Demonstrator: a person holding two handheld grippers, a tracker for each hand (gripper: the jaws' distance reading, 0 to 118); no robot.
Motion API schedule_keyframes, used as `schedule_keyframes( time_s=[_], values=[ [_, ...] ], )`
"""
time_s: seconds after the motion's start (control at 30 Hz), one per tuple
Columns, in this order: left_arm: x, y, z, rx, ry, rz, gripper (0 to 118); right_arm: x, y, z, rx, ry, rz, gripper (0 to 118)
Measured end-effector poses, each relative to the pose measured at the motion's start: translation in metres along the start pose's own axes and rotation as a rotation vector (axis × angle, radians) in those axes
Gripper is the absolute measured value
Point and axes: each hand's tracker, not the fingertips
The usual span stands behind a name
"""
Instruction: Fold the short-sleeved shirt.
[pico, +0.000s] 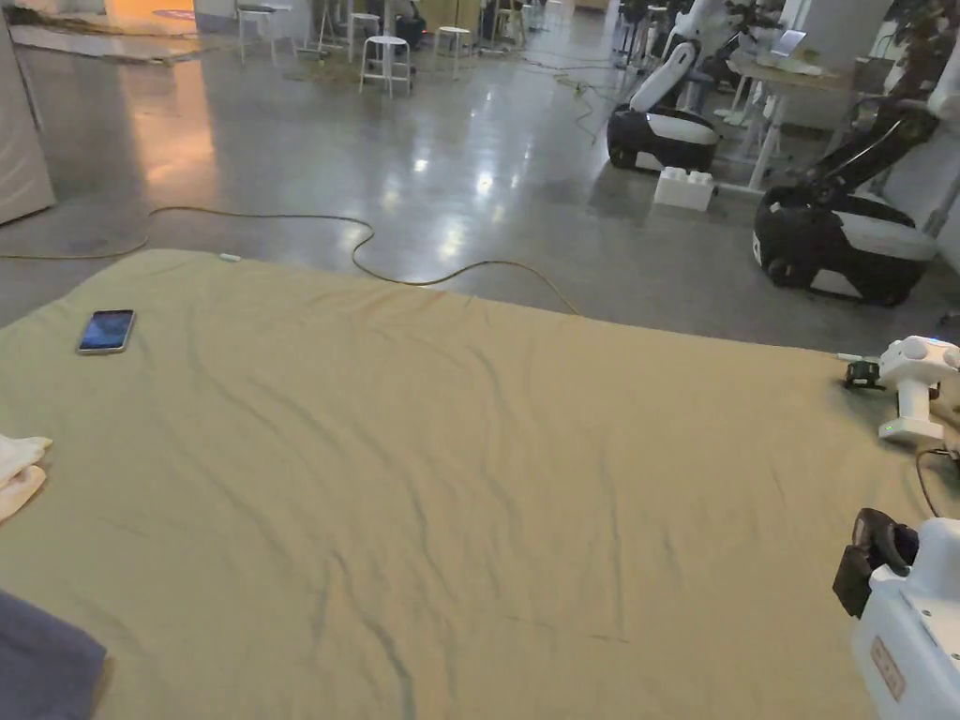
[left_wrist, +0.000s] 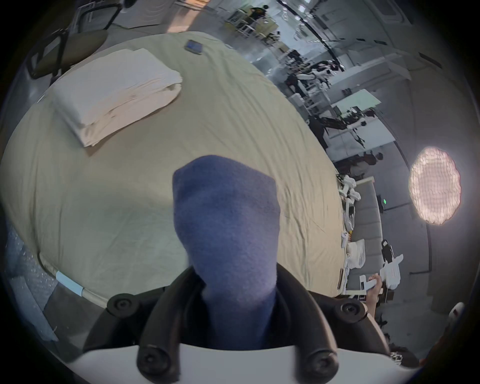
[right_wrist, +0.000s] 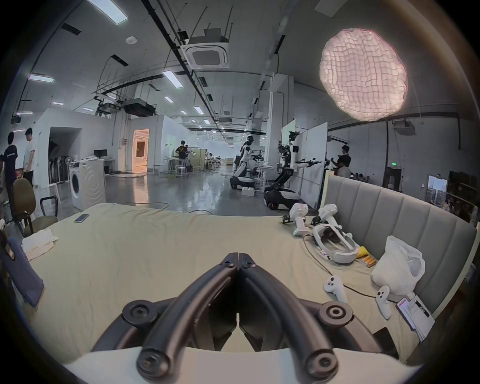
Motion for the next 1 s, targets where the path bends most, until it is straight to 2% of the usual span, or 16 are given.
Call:
schedule_keyframes(
  time_s=[0.13, 0.17, 0.23, 0.27, 0.47, 0.57, 0.7, 0.8, 1.0],
  values=[
    [0.007, -0.003, -0.009, -0.013, 0.082, 0.010, 23, 0.009, -0.003, -0.001, -0.013, -0.019, 0.000, 0],
    [0.011, -0.003, -0.010, -0.009, 0.116, -0.001, 27, 0.010, -0.005, -0.001, -0.019, -0.021, 0.000, 0],
    [0.013, 0.004, -0.004, 0.009, 0.185, -0.018, 54, 0.013, -0.009, -0.001, -0.028, -0.023, -0.003, 0],
    [0.017, 0.003, -0.001, 0.020, 0.210, -0.025, 61, 0.013, -0.010, -0.001, -0.033, -0.022, -0.003, 0],
    [0.033, 0.006, 0.036, 0.107, 0.463, -0.123, 63, 0.017, -0.015, -0.003, -0.051, -0.016, 0.000, 0],
    [0.045, 0.004, 0.061, 0.214, 0.565, -0.177, 63, 0.020, -0.016, -0.005, -0.059, -0.010, -0.007, 0],
    [0.065, -0.004, 0.082, 0.327, 0.573, -0.182, 63, 0.022, -0.018, -0.008, -0.064, -0.003, -0.010, 0],
    [0.087, -0.023, 0.076, 0.416, 0.511, -0.225, 63, 0.022, -0.020, -0.008, -0.061, 0.000, -0.015, 0],
    [0.145, -0.074, 0.011, 0.539, 0.319, -0.319, 62, 0.020, -0.026, -0.009, -0.064, 0.018, -0.030, 0]
  ],
)
